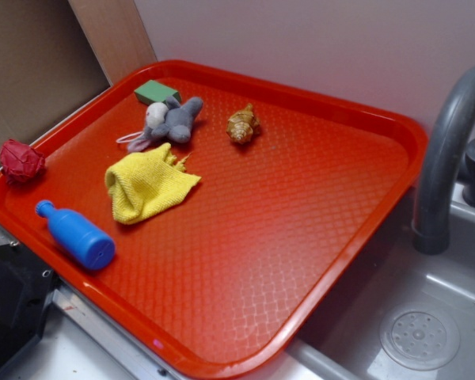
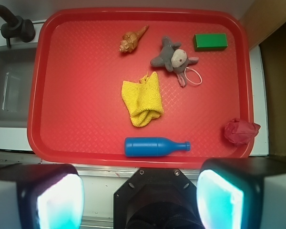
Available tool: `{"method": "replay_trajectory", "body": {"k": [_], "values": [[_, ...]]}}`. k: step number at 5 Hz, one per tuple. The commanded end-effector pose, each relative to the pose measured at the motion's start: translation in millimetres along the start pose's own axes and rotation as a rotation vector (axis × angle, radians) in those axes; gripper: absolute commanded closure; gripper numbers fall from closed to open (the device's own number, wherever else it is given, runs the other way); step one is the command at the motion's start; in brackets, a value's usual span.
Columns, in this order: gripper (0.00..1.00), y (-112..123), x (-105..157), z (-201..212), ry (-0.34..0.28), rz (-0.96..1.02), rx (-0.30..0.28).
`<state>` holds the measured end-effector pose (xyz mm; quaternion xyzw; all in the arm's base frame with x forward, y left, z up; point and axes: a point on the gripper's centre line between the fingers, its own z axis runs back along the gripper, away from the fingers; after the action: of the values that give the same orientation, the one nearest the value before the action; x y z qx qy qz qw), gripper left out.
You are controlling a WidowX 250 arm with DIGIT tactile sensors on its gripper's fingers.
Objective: Grab the green block.
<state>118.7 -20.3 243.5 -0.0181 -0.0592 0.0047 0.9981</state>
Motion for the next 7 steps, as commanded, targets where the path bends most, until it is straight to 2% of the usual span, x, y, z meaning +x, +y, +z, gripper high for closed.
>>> {"method": "replay_trajectory", "body": {"k": [1,2,3,4,5,6,7], "values": [[0.0,0,0,0,0.0,0.0,0.0],[0.0,-12,32,-17,-0.088,0.245,0.024],[0.0,-1,54,-30,-0.175,0.486,0.085],[0.0,28,85,-45,-0.26,0.724,0.16],[0.0,71,118,-70,-0.35,0.934,0.287],[0.0,95,140,-100,-0.381,0.99,0.363],[0.0,124,160,-135,-0.348,1.045,0.375]]}}
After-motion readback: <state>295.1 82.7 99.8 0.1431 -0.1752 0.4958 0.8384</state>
